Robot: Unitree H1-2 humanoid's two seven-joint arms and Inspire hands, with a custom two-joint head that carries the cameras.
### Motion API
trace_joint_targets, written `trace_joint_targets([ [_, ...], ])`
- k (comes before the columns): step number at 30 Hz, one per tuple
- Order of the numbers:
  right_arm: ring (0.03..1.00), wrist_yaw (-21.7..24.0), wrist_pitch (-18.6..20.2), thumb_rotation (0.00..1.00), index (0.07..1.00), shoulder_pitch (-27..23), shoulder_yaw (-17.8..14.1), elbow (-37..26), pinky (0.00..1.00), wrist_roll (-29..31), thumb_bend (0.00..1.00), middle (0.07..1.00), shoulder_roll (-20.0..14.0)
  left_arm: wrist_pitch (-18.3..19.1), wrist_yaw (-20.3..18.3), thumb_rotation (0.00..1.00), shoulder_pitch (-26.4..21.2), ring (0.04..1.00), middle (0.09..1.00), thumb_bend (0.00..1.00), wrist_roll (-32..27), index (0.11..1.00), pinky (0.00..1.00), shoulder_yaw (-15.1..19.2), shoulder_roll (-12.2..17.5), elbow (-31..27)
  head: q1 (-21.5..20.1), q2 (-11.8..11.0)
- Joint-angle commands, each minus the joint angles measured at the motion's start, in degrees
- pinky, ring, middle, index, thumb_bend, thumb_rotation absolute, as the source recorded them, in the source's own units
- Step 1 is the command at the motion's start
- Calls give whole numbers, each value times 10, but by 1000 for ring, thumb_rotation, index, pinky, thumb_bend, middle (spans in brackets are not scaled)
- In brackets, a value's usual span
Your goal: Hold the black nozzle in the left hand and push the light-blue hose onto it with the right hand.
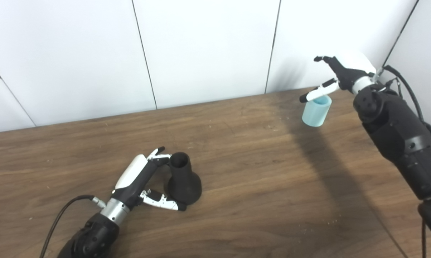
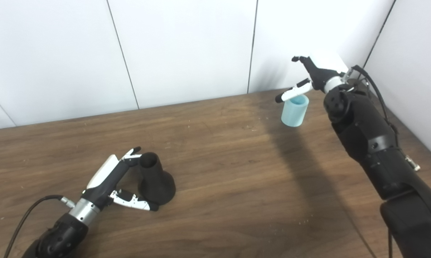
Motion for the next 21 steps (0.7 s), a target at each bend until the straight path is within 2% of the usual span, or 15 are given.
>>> trace_joint_targets([
  [1, 871, -10, -9, 486, 860, -39, -2, -2, 640, -10, 1000, 905, -24, 4, 0, 0, 69, 770, 498, 524, 26, 482, 994, -18, -1, 50, -1, 0],
  [6, 871, -14, -6, 500, 861, -40, 9, 18, 659, -16, 1000, 905, -19, 1, 2, 0, 71, 769, 498, 524, 28, 482, 993, -19, -1, 51, 0, -8],
  [8, 874, -16, -5, 497, 861, -38, 10, 25, 668, -15, 1000, 905, -18, -2, 5, 0, 74, 769, 498, 524, 30, 482, 993, -20, -1, 52, 2, -23],
  [11, 875, -12, 4, 488, 862, -33, 14, 23, 684, -17, 1000, 905, -15, -9, 10, 0, 76, 770, 498, 524, 32, 482, 984, -21, -2, 60, 1, -31],
  [21, 871, 5, 3, 469, 862, -36, 23, 17, 684, -18, 1000, 905, -19, -29, 24, 0, 73, 779, 499, 524, 43, 482, 984, -25, -4, 85, -2, -41],
])
